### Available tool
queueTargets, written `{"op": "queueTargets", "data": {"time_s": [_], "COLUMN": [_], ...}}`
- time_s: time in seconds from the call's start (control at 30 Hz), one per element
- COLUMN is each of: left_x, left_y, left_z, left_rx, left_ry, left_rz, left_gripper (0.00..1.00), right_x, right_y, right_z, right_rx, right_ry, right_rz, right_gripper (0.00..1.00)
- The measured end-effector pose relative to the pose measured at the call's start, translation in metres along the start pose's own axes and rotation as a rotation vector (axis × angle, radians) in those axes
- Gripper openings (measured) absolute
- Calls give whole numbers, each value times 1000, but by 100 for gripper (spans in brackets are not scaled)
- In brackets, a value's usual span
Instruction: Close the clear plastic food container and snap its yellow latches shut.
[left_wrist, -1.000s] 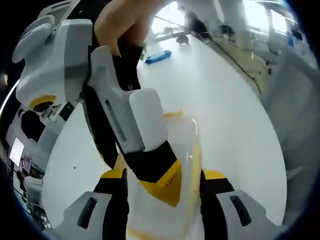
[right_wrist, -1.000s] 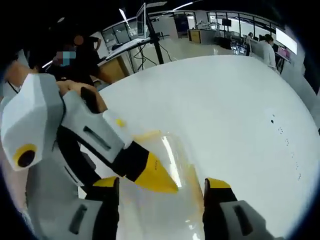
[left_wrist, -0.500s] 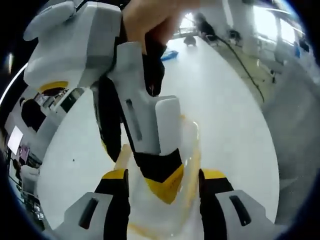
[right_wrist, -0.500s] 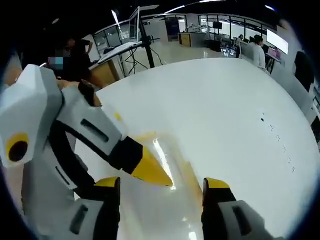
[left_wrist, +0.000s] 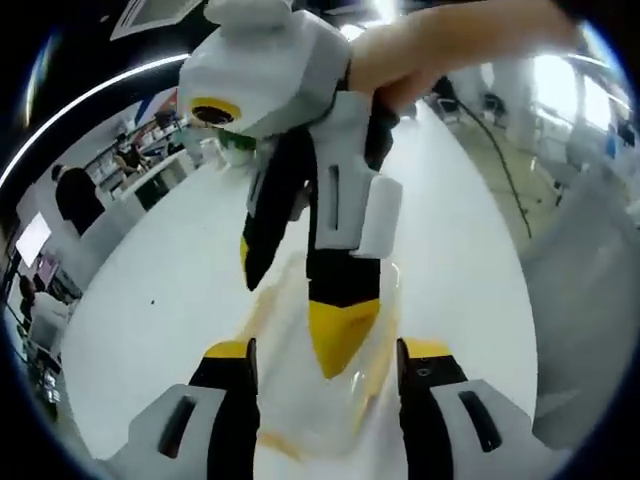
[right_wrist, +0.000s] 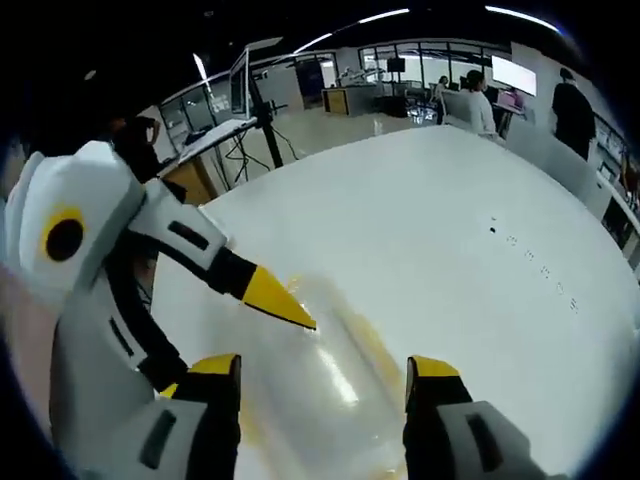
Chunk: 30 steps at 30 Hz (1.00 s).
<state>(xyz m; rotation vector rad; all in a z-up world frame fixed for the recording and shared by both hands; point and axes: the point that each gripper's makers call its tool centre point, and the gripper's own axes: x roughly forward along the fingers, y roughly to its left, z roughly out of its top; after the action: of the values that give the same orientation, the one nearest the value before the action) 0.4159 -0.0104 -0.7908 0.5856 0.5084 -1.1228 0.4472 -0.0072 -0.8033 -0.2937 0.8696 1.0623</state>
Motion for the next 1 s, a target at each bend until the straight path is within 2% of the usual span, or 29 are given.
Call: {"op": "queueTargets", "data": {"time_s": [0.07, 0.17, 0.27, 0.33, 0.53, 0.63, 0.9, 1.0], "left_x": [-5, -11, -14, -17, -21, -21, -25, -25], "left_y": [3, 10, 15, 18, 30, 31, 40, 42], "left_z": [1, 4, 0, -2, -11, -16, -31, -32], "left_rx": [7, -33, -60, -121, -233, -255, -382, -428], "left_ry": [2, -15, -2, -12, -18, -14, -25, -47], "left_rz": [27, 64, 72, 85, 128, 123, 150, 144], "left_gripper": [53, 51, 51, 51, 50, 48, 48, 48], "right_x": [-2, -8, -13, -18, -28, -31, -37, -39], "right_y": [-1, 1, 2, 1, -7, -9, -17, -18], "right_z": [-3, -6, -10, -13, -20, -23, -35, -39], "right_rx": [13, 34, 37, 41, 101, 103, 161, 181], "right_ry": [-7, -21, -24, -25, -41, -36, -39, -51], "right_rz": [-15, -30, -52, -72, -133, -161, -208, -215], "right_gripper": [66, 65, 65, 65, 65, 65, 65, 64]}}
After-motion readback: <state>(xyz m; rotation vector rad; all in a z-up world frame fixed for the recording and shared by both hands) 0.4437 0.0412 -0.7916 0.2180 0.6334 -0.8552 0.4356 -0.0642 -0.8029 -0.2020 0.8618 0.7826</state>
